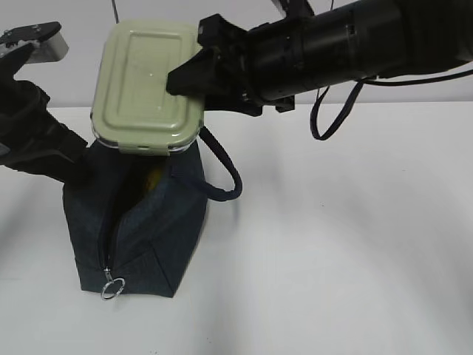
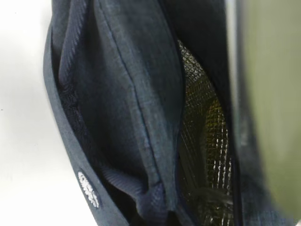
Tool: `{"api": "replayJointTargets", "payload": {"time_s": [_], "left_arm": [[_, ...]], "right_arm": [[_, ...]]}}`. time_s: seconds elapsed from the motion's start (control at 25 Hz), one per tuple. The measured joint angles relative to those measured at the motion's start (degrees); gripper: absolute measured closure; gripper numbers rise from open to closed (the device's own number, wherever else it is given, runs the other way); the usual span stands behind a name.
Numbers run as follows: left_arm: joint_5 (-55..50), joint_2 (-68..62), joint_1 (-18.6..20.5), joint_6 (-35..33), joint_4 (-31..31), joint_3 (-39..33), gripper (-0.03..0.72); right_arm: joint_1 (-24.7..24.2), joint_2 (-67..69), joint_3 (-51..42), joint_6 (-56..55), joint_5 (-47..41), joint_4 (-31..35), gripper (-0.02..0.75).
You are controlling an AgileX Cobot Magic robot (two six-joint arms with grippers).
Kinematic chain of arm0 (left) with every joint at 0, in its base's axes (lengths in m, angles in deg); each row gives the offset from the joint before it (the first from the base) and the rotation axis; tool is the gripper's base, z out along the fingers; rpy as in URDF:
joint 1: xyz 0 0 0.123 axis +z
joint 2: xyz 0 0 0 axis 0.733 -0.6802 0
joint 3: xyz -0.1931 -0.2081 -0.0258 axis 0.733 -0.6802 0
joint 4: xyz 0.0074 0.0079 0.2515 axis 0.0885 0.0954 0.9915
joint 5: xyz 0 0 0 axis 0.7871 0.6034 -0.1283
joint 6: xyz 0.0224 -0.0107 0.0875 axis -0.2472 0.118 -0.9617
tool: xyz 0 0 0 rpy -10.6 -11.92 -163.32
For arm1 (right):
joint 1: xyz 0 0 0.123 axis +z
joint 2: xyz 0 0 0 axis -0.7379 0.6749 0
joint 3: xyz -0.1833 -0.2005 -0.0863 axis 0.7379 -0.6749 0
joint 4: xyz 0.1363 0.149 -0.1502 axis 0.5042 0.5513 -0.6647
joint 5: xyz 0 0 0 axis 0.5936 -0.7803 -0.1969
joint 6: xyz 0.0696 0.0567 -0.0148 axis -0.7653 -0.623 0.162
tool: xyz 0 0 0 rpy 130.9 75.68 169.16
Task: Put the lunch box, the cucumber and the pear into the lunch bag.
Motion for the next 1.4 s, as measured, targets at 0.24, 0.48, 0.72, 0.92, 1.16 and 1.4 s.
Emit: {"api": "replayJointTargets", "payload": {"time_s": [0.24, 0.48, 0.72, 0.92, 1.16, 1.4], "left_arm": [[0.6, 0.0, 0.0, 0.0, 0.0, 0.0, 0.685], [1.5, 0.0, 0.0, 0.0, -0.4, 0.0, 0.685], [1.7, 0.0, -0.1, 0.0, -0.5, 0.0, 0.685], [1.6, 0.0, -0.1, 0.0, -0.5, 0.0, 0.685], [1.4, 0.0, -0.1, 0.0, -0.4, 0.0, 0.685], [1.6, 0.0, -0.1, 0.0, 0.0, 0.0, 0.685]], "right_arm": [[1.0, 2.5, 0.1, -12.1, 2.0, -16.3, 0.427], [1.0, 3.3, 0.2, -24.8, 1.9, -33.0, 0.427], [2.1, 5.3, 0.7, -25.7, 2.6, -33.0, 0.43], [5.6, 7.9, 2.4, -26.1, 4.9, -30.9, 0.43], [7.1, 11.5, 7.8, -26.2, 4.5, -28.5, 0.43], [7.1, 14.9, 12.5, -26.3, 1.8, -29.3, 0.427]]}}
